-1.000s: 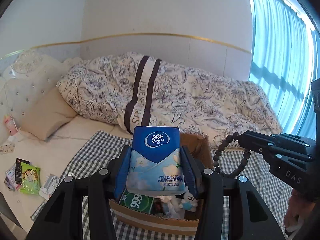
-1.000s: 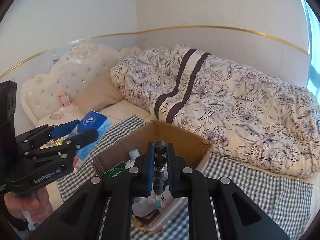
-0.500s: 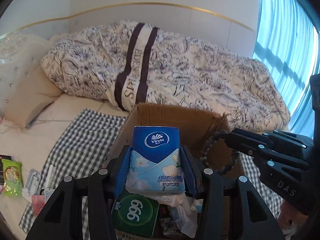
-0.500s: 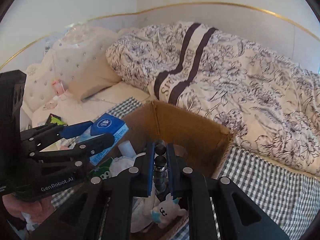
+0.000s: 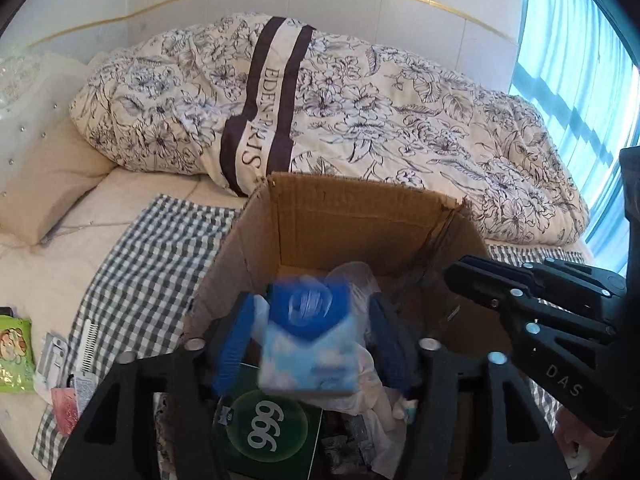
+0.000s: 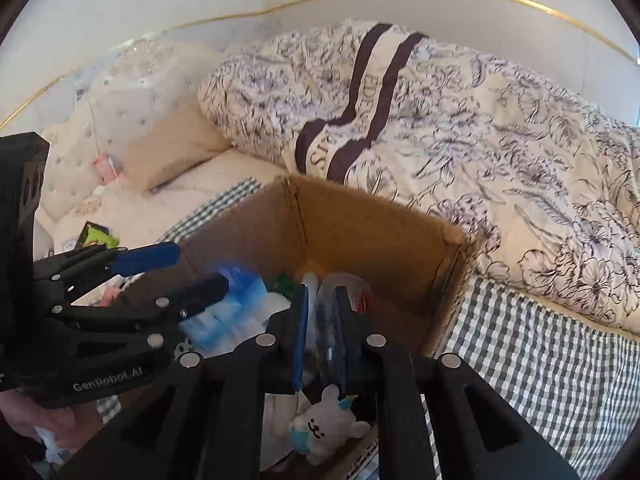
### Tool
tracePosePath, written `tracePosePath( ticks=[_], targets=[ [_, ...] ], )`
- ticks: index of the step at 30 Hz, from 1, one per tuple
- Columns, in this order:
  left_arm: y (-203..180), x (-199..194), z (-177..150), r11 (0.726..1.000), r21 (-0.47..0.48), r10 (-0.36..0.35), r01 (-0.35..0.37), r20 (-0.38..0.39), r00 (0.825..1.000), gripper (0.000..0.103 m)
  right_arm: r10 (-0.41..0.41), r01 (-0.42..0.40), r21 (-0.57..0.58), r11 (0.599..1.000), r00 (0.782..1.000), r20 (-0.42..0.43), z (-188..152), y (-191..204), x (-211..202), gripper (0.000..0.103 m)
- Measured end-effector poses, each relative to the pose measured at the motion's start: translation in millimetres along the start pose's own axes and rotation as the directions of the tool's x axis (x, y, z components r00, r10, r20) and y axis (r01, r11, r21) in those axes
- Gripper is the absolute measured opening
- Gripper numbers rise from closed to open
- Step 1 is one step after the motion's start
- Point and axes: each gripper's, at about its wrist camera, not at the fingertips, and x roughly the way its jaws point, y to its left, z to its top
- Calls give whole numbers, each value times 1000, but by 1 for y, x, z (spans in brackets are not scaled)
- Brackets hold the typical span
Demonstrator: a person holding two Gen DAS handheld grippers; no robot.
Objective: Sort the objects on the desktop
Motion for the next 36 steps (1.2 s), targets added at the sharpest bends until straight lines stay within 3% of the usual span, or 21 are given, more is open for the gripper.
tracePosePath(
  ticks=[2, 4, 15, 20, 24, 26, 31, 36],
  targets=[
    [-2, -9, 5, 1000, -3, 8, -8, 23, 1000, 81, -6, 6, -8, 1000, 1000, 21, 3, 1, -12, 25],
    [-3, -22, 9, 1000, -11, 15, -15, 46, 999, 82, -25, 25, -13, 1000, 998, 53, 6, 3, -27, 35],
    [-18, -118, 27, 999, -41, 39, -32, 203, 978, 87, -55, 61, -27, 998, 983, 173, 9, 17, -118, 37],
    [-35, -171, 26, 999, -22, 42, -37, 299, 953, 91, -68, 71, -8, 997, 974, 216, 5, 16, -164, 40],
    [-50, -205, 19, 1000, -13, 27, -24, 355, 934, 92, -89, 95, -12, 995, 965, 248, -3, 20, -199, 53],
    [-59, -220, 14, 1000, -7, 17, -16, 377, 926, 94, -92, 98, -8, 995, 963, 255, -8, 20, -214, 55],
    [-85, -248, 0, 999, -8, -26, 33, 434, 900, 103, -135, 142, -3, 990, 950, 281, -28, 15, -254, 73],
    [-115, -258, -9, 997, 2, -64, 71, 446, 892, 103, -204, 194, 65, 979, 934, 292, -49, -2, -291, 78]
  ],
)
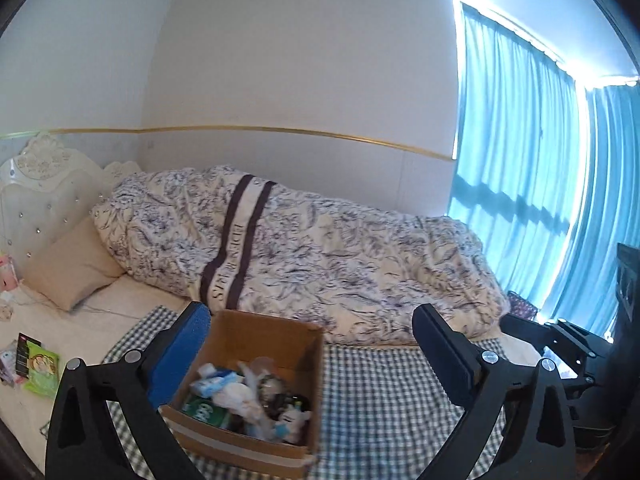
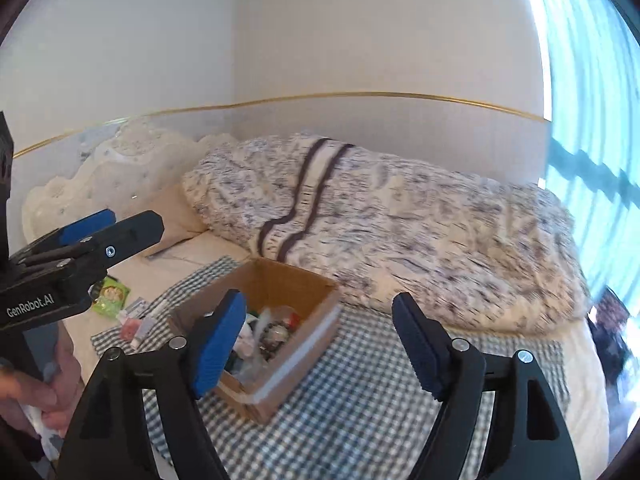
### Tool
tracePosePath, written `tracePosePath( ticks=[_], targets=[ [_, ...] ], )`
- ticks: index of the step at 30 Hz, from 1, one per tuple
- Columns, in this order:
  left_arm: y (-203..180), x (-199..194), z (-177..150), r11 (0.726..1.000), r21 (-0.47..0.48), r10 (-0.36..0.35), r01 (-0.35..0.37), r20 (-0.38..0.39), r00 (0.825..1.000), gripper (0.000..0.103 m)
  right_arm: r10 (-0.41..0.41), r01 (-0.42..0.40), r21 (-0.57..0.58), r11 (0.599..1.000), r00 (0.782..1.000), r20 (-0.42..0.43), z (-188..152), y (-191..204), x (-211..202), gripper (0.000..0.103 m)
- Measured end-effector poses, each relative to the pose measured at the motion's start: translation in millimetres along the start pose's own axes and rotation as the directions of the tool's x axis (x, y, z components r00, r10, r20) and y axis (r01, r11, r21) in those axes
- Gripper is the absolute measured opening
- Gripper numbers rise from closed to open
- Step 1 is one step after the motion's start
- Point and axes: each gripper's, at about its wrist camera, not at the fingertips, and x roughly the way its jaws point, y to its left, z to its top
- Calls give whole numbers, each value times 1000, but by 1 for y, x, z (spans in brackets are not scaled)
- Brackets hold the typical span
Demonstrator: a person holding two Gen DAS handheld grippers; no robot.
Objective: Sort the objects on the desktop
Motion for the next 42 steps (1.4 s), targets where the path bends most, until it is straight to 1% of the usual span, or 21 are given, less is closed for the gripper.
tracePosePath(
  ticks=[1, 3, 6, 11, 15, 17, 23, 27, 30, 34, 39, 42],
  targets=[
    [-6, -1, 0, 1000, 1, -4, 4, -1, 1000, 103, -12, 12, 15, 1000, 1000, 9, -4, -6, -10, 83],
    [-18, -2, -1, 1000, -1, -22, 22, -9, 1000, 103, -50, 49, 21, 999, 999, 23, -11, -14, -27, 86],
    [-34, -5, -3, 999, -3, -35, 35, -13, 999, 103, -85, 84, 27, 996, 996, 27, -19, -26, -48, 88],
    [-60, -9, -8, 998, -28, -60, 59, -24, 998, 103, -117, 115, 69, 991, 993, 34, -28, -48, -75, 96],
    [-81, -12, -12, 998, -4, -65, 65, -37, 997, 103, -155, 150, 87, 985, 987, 47, -32, -61, -99, 103],
    [-91, -14, -13, 997, 8, -75, 75, -42, 996, 103, -177, 172, 88, 981, 983, 53, -32, -66, -108, 103],
    [-119, -19, -22, 990, 26, -134, 136, -86, 987, 103, -248, 241, 114, 964, 968, 45, -37, -84, -137, 103],
    [-136, -28, -32, 985, 33, -164, 167, -77, 983, 103, -287, 281, 123, 952, 957, 38, -45, -94, -148, 103],
    [-147, -32, -39, 983, 53, -172, 176, -73, 982, 103, -297, 292, 127, 948, 955, 24, -49, -99, -149, 103],
    [-159, -30, -45, 980, 74, -179, 187, -101, 979, 103, -311, 305, 152, 940, 950, 13, -54, -108, -149, 103],
    [-169, -29, -53, 978, 103, -170, 182, -118, 978, 103, -316, 314, 170, 934, 949, -13, -59, -120, -143, 103],
    [-171, -27, -57, 979, 97, -167, 179, -124, 978, 103, -315, 314, 175, 933, 949, -22, -61, -125, -140, 103]
  ],
)
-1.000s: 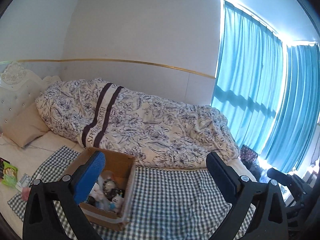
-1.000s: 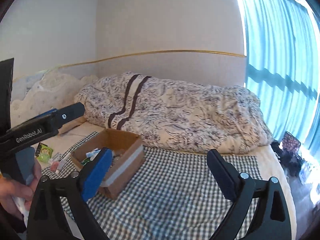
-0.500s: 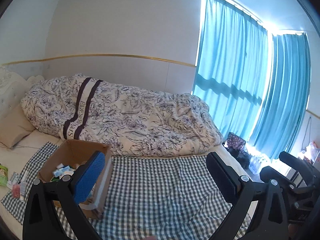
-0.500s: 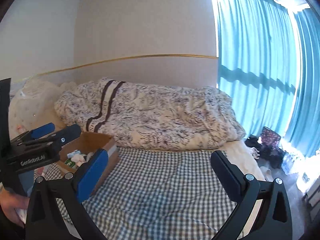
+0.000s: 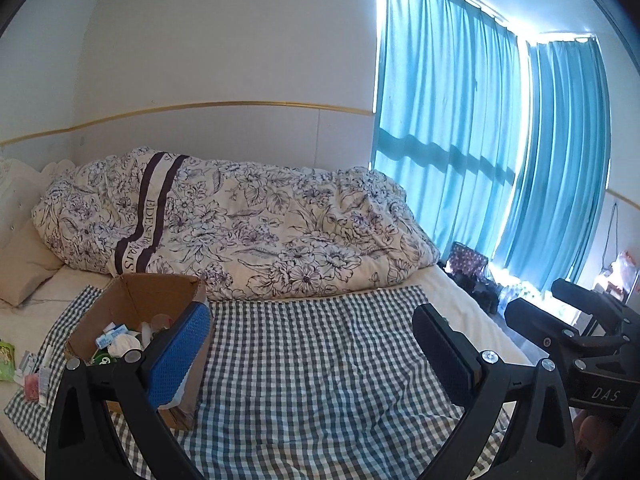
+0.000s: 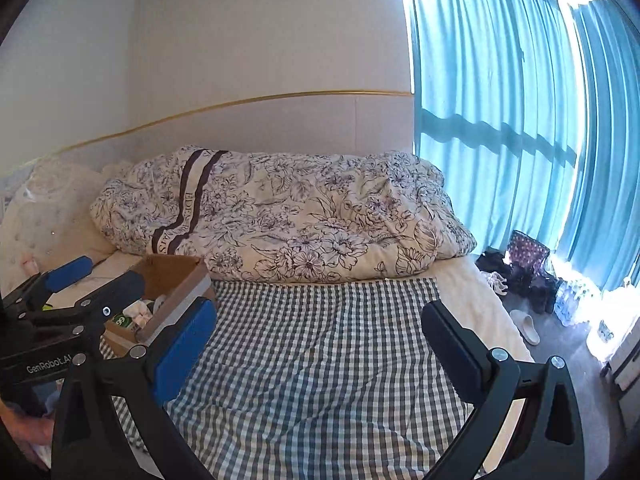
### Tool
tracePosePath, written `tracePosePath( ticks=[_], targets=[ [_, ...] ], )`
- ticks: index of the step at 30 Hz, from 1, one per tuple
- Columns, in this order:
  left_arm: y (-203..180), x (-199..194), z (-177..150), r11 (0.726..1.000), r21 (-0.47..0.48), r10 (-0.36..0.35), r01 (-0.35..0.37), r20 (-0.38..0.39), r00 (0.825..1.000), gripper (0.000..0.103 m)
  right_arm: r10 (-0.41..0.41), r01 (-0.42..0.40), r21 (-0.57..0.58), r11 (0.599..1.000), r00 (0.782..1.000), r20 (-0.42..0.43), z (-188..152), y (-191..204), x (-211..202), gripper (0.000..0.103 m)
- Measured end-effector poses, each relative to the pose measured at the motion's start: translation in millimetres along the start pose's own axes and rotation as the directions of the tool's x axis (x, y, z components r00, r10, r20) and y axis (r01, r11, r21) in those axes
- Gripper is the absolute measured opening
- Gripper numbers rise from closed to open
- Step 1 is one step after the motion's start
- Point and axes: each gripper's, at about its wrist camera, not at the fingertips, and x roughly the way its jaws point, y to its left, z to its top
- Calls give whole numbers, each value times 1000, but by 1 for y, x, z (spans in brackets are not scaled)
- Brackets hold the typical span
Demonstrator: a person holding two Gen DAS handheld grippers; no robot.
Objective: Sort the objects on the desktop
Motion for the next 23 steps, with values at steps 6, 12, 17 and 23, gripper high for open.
tracePosePath(
  ticks=[6, 12, 17, 23],
  targets=[
    [9, 4, -3, 999, -37, 30, -31, -4, 1000, 103, -2, 2, 7, 1000, 1000, -26, -4, 0, 10, 103],
    [15, 9, -8, 997, -45, 55, -55, -9, 998, 103, 3, -3, 11, 1000, 999, -40, -8, 1, 17, 103],
    [13, 12, -10, 998, -32, 46, -47, -26, 999, 103, 6, -5, 16, 1000, 999, -53, -12, -1, 21, 103],
    [5, 21, -14, 997, -3, 75, -75, -47, 996, 103, -1, 2, 26, 1000, 998, -65, -14, -2, 26, 103]
  ],
)
